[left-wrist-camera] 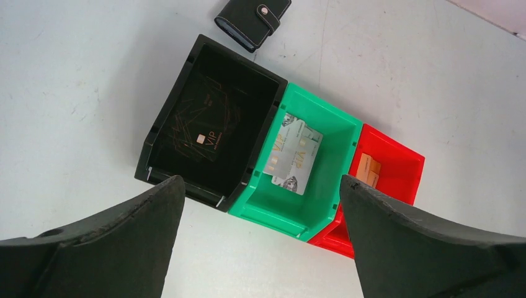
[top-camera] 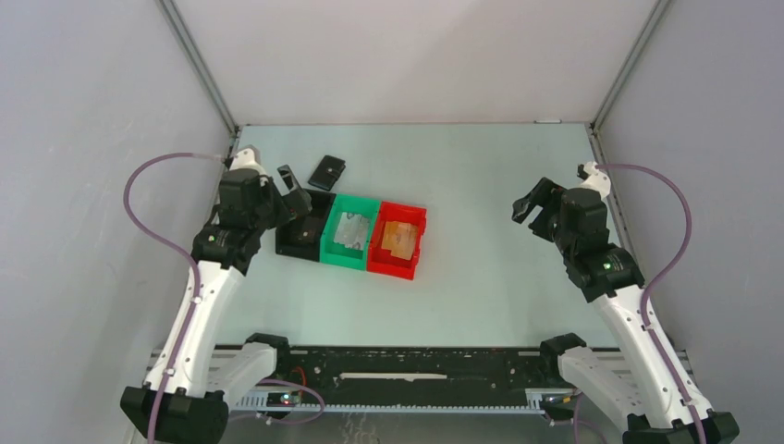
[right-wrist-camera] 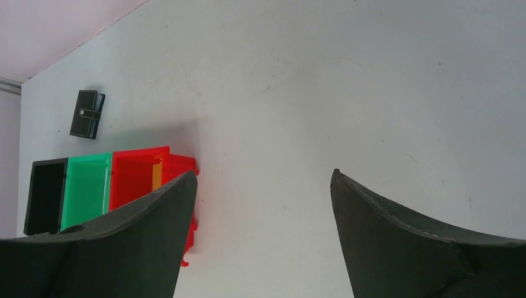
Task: Take the credit cards out of the card holder
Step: Move the card holder to the center of the board.
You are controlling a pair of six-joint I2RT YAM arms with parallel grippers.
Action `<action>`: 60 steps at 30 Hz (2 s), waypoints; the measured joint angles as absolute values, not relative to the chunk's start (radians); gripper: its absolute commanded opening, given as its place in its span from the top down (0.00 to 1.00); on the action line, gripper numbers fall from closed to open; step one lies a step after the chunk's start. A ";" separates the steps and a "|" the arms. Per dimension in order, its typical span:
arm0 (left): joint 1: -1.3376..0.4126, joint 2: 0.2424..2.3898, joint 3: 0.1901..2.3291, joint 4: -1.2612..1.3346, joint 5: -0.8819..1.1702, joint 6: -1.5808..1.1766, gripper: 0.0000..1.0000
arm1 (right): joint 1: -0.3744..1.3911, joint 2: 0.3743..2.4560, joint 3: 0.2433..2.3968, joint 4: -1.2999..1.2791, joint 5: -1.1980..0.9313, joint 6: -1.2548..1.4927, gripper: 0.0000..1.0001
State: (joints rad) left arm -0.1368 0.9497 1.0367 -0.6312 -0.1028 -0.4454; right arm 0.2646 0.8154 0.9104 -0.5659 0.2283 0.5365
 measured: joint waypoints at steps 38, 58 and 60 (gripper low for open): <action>-0.237 1.986 2.093 -0.908 -0.372 -0.269 0.08 | 0.303 0.846 0.910 -0.609 0.233 0.540 0.12; -0.224 2.426 2.287 -0.963 -0.259 -0.368 0.18 | 0.321 0.867 0.910 -0.627 0.231 0.568 0.13; -0.215 2.432 2.287 -0.971 -0.263 -0.387 0.18 | 0.322 0.867 0.910 -0.636 0.235 0.570 0.13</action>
